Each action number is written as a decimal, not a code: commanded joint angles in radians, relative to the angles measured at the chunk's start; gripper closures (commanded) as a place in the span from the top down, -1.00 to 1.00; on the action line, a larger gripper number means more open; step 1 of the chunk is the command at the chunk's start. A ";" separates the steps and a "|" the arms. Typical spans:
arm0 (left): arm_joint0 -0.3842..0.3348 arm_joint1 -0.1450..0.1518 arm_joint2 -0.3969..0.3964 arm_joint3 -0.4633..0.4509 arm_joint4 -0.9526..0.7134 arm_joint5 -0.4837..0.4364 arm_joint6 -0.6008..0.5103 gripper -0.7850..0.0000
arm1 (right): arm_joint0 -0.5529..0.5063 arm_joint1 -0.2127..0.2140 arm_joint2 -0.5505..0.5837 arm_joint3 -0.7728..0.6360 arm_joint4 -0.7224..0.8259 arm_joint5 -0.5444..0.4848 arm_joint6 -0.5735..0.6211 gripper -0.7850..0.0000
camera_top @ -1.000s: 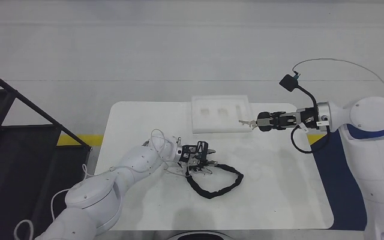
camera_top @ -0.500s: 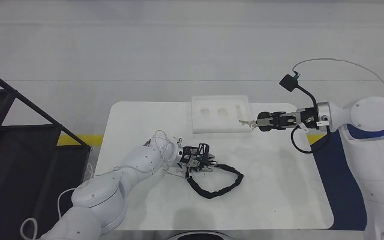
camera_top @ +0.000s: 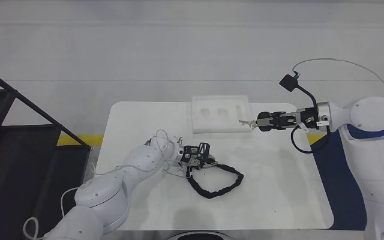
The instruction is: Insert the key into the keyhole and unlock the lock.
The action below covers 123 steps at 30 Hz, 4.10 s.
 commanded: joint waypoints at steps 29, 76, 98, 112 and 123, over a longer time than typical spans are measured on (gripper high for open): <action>-0.074 0.158 -0.156 -0.403 -0.071 -0.081 0.120 -1.00 | -0.025 0.024 0.000 -0.093 0.016 0.148 0.051 -1.00; -0.048 0.210 -0.275 -0.645 -0.109 -0.115 0.086 -1.00 | -0.043 0.181 0.024 -0.247 0.198 0.424 0.018 -1.00; -0.138 0.050 -0.124 -0.415 -0.195 -0.086 0.115 -1.00 | 0.087 0.385 -0.157 -0.266 0.267 0.495 -0.053 -1.00; -0.161 -0.001 -0.081 -0.354 -0.241 -0.096 0.105 -1.00 | 0.160 0.455 -0.261 -0.272 0.285 0.543 -0.101 -1.00; -0.170 -0.017 -0.066 -0.344 -0.253 -0.112 0.089 -1.00 | 0.202 0.482 -0.321 -0.274 0.280 0.563 -0.121 -1.00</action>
